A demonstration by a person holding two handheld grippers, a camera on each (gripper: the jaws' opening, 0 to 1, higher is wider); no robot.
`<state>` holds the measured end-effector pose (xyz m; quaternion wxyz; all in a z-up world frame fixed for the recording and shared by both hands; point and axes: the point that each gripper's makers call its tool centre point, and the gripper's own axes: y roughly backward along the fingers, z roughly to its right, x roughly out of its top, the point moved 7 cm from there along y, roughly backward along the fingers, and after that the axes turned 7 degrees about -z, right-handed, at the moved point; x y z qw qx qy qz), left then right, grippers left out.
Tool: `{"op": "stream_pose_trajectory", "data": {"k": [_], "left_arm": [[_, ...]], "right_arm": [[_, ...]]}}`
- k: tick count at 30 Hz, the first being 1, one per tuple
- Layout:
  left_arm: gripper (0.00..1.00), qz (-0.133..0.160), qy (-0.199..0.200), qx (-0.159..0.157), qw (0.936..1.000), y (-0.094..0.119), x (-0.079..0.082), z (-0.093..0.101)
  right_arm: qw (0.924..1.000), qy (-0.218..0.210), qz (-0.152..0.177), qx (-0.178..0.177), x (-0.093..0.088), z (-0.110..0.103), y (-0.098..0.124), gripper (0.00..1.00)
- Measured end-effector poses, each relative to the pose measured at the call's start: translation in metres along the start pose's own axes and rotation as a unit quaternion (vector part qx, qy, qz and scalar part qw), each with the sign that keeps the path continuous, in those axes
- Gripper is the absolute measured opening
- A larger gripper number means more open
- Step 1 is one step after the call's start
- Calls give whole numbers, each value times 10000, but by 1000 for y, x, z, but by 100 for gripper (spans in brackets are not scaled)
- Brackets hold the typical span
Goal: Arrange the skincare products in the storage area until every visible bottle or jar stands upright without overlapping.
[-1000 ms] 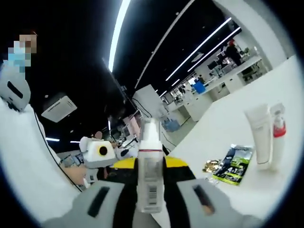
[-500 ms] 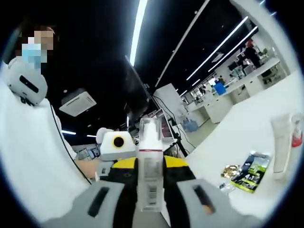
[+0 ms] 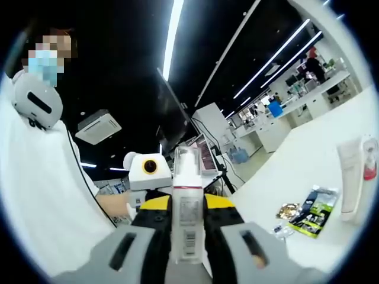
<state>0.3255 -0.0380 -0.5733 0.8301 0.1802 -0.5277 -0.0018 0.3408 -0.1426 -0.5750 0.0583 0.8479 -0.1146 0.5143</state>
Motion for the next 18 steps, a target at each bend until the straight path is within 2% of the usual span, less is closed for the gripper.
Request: {"op": "stream_pose_trajectory", "data": {"k": [4,7,11,15,18], "left_arm": [[23,-83,-89,-23,9999,-1,0,-1],[22,-43,-55,-33,10000,0,1,-3],[20,-95,-125,92,9998,-2,1,-5],[19,-343,-412,338,9980,-7,2,-8],[16,-522,-571,432,9961,-10,1,-12]], "right_arm": [[10000,33,-2,68,0,-2,-1,20],[10000,65,1,50,0,-2,-1,20],[9997,200,-104,-60,-1,-2,1,20],[9985,323,-230,-380,-1,-2,4,23],[9964,455,-178,-695,4,-1,7,26]]}}
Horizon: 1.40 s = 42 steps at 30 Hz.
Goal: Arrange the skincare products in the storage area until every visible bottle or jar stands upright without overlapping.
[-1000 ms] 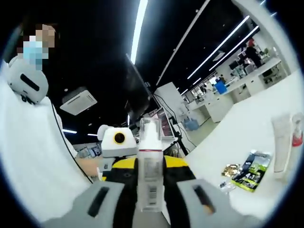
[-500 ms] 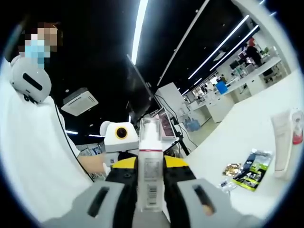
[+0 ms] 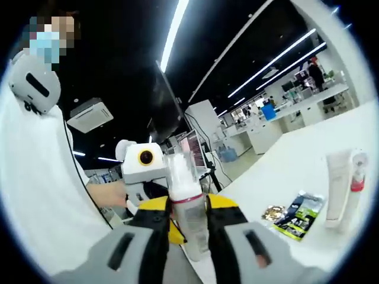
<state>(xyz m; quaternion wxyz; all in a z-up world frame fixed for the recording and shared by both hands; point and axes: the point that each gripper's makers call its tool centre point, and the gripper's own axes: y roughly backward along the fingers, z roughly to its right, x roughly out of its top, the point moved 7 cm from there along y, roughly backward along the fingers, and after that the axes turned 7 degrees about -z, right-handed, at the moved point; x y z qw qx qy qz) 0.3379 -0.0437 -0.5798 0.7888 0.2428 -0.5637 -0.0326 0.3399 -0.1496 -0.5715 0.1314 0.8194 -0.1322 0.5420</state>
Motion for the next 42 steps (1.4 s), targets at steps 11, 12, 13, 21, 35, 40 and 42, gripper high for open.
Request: {"op": "stream_pose_trajectory", "data": {"k": [11,12,13,21,35,40,42], "left_arm": [[16,-120,65,-105,9999,-18,-7,-2],[17,-158,59,-122,9998,-20,-8,-2],[17,-182,43,-126,9997,-20,-8,-2],[19,-400,-401,-8,9984,-28,0,-10],[18,-1034,-1513,173,9829,-69,-5,-34],[18,-1037,-1617,159,9812,-88,-11,-45],[18,-1061,-1629,169,9808,-97,-14,-49]], "right_arm": [[9938,742,-133,-819,16,-1,7,22],[9937,729,-139,-845,16,0,8,22],[9932,710,-150,-911,14,1,9,21],[9832,1119,-476,-1364,7,6,9,21],[9657,1336,-954,-2012,-13,35,19,21],[9584,1302,-1114,-2284,-22,50,23,21],[9549,1306,-1212,-2377,-27,57,24,21]]}}
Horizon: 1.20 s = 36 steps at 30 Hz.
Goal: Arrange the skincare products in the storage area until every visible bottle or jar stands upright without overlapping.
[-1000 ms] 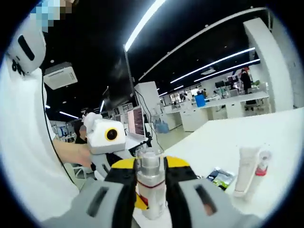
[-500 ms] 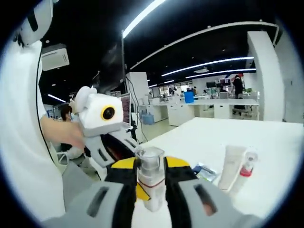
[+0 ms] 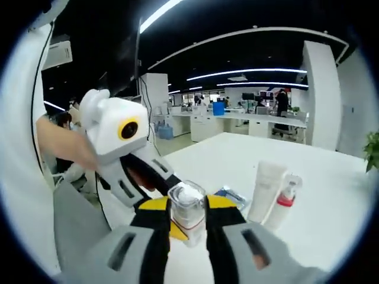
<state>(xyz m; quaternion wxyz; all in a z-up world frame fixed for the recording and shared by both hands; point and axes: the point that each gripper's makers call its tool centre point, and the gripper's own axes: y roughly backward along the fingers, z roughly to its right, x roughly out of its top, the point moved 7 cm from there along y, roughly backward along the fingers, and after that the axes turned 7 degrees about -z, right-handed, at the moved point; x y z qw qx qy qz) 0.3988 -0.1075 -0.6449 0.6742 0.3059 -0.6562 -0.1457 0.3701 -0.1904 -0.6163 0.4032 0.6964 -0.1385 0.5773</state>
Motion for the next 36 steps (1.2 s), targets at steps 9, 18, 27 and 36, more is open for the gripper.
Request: {"op": "stream_pose_trajectory", "data": {"k": [9,18,27,36], "left_arm": [[18,-167,111,-82,9998,-34,-17,-9],[18,-303,269,-224,9989,-63,-35,-10],[18,-461,203,-262,9984,-75,-44,-11],[19,-400,244,-251,9986,-79,-48,-14]], "right_arm": [[9984,-115,-423,-350,-26,13,-14,21],[9948,-98,-865,-531,-54,22,-26,21],[9934,-203,-1015,-497,-69,27,-32,22],[9931,-284,-1009,-529,-72,33,-37,22]]}}
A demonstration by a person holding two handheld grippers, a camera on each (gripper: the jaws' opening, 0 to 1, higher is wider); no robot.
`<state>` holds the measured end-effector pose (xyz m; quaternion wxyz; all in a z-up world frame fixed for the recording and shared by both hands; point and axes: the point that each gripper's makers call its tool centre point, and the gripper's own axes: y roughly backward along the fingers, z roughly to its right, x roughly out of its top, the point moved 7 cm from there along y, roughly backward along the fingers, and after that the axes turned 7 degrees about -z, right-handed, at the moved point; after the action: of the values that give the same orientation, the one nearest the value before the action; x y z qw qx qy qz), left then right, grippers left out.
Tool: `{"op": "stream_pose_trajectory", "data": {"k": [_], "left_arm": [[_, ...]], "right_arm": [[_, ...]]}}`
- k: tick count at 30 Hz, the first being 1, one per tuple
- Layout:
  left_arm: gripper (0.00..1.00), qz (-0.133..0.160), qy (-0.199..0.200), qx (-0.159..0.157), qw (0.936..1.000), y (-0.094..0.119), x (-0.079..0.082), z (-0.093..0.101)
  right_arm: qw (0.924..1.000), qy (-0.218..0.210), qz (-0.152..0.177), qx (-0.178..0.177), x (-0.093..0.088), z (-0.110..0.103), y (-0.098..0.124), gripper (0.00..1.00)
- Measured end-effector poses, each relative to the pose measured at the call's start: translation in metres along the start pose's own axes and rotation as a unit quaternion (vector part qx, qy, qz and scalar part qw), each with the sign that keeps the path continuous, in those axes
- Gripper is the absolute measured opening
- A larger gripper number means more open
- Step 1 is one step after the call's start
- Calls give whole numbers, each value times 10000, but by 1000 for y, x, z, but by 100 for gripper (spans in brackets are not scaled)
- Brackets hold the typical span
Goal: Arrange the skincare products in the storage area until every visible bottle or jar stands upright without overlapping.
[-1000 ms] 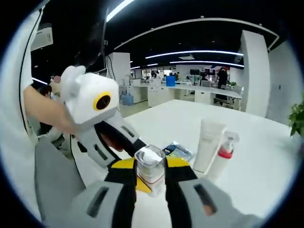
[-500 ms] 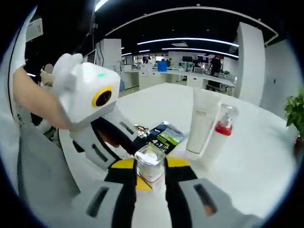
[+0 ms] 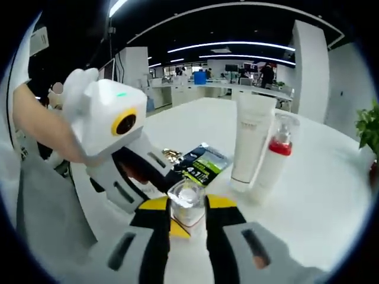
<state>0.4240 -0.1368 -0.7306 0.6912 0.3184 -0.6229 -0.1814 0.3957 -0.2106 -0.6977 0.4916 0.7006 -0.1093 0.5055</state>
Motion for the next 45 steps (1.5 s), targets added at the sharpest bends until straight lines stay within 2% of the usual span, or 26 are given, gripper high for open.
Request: {"op": "stream_pose_trajectory", "data": {"k": [4,11,14,17,23,29,31,34,40,45], "left_arm": [[18,-33,-87,3,10000,-3,0,-1],[17,-79,-175,-35,9998,-8,-3,-3],[18,-171,-272,-72,9995,-12,-6,-3],[24,-174,-313,-165,9992,-15,-7,-1],[32,-201,-285,-143,9993,-17,-10,-3],[40,-243,-202,-47,9995,-14,-14,-6],[43,-273,-126,3,9995,-11,-17,-7],[47,-286,42,61,9996,-4,-22,-8],[56,-348,268,214,9988,11,-32,-6],[61,-370,411,309,9980,22,-37,1]], "right_arm": [[9998,-24,-130,-152,-4,1,-3,22],[9978,-381,-131,-524,-11,4,-4,28],[9962,-370,-410,-675,-16,2,-7,25],[9931,-505,-542,-905,-22,-1,-10,20],[9891,-746,-431,-1194,-24,-1,-14,19],[9816,-1063,-352,-1547,-27,3,-19,19],[9785,-1237,-470,-1581,-30,6,-22,19],[9765,-1185,-558,-1710,-35,13,-26,19],[9727,-1208,-519,-1914,-34,28,-30,19],[9666,-1333,-486,-2132,-31,40,-37,19]]}}
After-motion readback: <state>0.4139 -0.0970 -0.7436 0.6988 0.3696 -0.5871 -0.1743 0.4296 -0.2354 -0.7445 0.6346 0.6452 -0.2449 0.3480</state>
